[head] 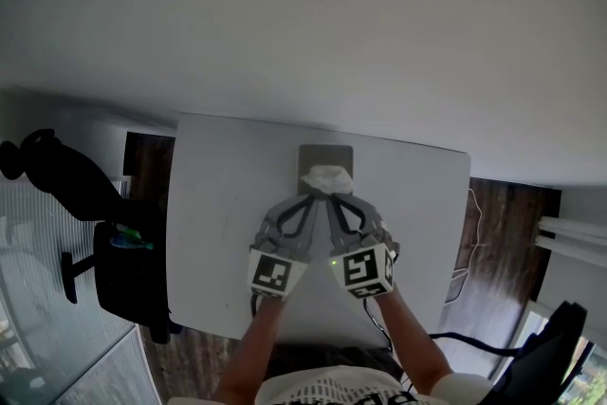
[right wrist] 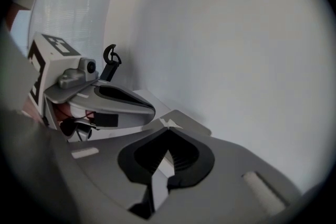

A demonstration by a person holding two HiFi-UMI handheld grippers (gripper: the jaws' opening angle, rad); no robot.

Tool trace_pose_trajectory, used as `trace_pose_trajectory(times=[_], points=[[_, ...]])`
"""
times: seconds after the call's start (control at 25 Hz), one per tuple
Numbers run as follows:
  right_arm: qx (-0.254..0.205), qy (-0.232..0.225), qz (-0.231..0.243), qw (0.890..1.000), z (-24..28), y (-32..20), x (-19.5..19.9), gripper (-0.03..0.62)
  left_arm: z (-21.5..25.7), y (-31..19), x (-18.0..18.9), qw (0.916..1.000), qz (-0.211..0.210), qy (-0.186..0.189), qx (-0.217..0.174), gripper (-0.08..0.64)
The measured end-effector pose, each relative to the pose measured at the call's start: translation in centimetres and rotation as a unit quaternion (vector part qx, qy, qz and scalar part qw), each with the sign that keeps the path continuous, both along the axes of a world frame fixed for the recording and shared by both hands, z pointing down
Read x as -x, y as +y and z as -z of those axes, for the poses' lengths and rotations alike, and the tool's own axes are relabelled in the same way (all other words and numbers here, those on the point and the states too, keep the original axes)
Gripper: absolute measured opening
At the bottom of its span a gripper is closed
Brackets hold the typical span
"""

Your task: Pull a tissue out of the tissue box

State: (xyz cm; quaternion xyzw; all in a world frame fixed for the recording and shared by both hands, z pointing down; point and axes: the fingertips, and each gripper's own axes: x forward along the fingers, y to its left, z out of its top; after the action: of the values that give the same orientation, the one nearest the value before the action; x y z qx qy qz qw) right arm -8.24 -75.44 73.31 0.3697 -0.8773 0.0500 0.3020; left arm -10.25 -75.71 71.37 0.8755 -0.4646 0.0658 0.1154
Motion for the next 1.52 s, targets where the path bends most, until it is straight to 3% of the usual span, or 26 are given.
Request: trace_pose_trajectory(times=[0.36,0.96,1.12,1.32,1.52], points=[[0.013,-0.04,-0.015,0.999,3.2,2.2,-0.7,0.009,2.7,1.8,-0.6,0.9999,-0.008,-0.009,-0.011,-0.008],[-0.034,-0.103,-0.016,0.994,14.1,8.9,-2.5,0.009,13.9,8.6,-2.8,0.9976,-0.005,-0.016,-0.068,-0.008],[-0.047,-0.115,-0.012,0.992,16.9,10.7,-2.7,0.009,16.4,10.7,-3.0,0.997,-0.006,-0.02,-0.075,-0.008],[-0.067,-0.136,-0.009,0.988,20.8,13.1,-3.6,0.009,18.7,14.3,-3.3,0.9957,-0.017,-0.054,-0.073,-0.008],[-0.079,-0.15,-0.001,0.986,23.5,14.3,-3.5,0.009,20.9,15.7,-2.7,0.9956,-0.003,-0.052,-0.078,-0.008]])
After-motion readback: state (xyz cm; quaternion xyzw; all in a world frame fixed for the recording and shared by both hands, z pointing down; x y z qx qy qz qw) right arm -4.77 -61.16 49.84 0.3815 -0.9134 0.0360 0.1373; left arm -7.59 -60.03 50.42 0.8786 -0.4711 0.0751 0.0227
